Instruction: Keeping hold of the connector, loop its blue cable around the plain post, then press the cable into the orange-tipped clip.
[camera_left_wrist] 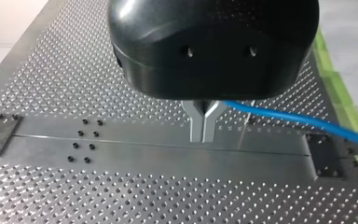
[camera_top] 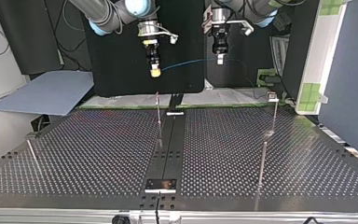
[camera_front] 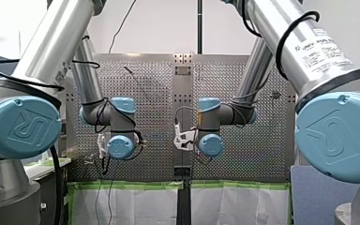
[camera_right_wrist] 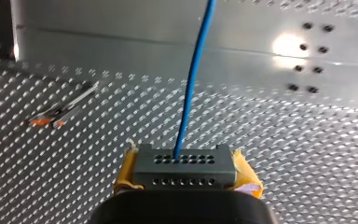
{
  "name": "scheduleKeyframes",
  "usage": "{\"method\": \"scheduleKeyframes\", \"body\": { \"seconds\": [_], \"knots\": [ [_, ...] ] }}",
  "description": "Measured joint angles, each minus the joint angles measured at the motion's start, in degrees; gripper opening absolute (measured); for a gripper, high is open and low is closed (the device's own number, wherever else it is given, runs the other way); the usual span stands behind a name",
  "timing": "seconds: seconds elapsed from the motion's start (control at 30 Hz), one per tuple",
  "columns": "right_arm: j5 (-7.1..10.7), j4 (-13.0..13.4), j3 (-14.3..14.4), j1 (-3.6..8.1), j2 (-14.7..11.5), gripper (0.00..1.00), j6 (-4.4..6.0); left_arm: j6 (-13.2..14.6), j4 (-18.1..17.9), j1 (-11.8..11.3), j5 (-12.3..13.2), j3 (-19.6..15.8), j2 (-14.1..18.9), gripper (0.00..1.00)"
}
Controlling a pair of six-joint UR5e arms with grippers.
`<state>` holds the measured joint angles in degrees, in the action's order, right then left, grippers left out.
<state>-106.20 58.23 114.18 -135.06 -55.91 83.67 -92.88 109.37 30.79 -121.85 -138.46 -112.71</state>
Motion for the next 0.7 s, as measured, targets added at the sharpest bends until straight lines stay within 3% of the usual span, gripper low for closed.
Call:
{"method": "scheduleKeyframes", "body": {
  "seconds": [0.23,0.37,0.7],
  "knots": [
    [-0.65,-3.73,-1.85,0.18,3.93,0.00,-0.23,0.07,0.40,-0.08,0.91,-1.12,0.85,0.00],
    [-0.68,-4.61,-1.95,0.19,5.85,0.00,-0.24,0.07,0.42,-0.09,0.95,-1.16,0.87,0.00],
    [-0.71,-4.80,-1.96,0.22,6.37,0.00,-0.27,0.10,0.44,-0.11,0.97,-1.16,0.87,0.00]
  ]
}}
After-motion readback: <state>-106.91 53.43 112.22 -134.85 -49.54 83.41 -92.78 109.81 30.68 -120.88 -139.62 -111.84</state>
